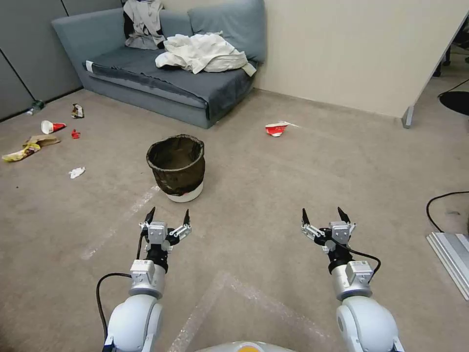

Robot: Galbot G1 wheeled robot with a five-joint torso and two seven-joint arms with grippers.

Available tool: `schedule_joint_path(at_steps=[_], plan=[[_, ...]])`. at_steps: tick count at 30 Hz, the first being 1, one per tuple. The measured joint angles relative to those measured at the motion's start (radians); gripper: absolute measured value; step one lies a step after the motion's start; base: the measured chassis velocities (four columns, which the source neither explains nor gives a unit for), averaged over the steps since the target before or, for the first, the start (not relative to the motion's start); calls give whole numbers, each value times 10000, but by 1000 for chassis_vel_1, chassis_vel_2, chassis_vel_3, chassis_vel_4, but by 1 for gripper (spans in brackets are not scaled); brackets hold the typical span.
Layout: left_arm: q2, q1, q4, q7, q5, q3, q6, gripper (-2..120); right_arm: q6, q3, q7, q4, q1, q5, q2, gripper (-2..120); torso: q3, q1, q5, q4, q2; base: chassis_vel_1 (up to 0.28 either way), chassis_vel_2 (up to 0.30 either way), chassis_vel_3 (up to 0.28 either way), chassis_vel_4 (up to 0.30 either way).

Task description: Pick up the trash can from the floor.

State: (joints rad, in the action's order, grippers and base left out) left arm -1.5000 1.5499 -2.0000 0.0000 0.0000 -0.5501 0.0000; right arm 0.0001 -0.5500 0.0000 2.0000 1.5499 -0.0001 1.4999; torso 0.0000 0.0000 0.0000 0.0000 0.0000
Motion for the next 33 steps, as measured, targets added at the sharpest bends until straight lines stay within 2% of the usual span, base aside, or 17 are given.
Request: schedule_joint_path(at_steps=[28, 33], plan=[[0, 0, -1, 0, 1, 0, 0, 100, 0, 0, 0, 0, 0, 0, 0, 100, 0, 0, 0, 0, 0, 0, 0, 0, 0], [18, 160, -249, -143, 66, -8, -29, 100, -2, -23, -6, 248, 192, 74, 109, 100, 0, 0, -1, 2, -1, 0, 0, 0, 0]])
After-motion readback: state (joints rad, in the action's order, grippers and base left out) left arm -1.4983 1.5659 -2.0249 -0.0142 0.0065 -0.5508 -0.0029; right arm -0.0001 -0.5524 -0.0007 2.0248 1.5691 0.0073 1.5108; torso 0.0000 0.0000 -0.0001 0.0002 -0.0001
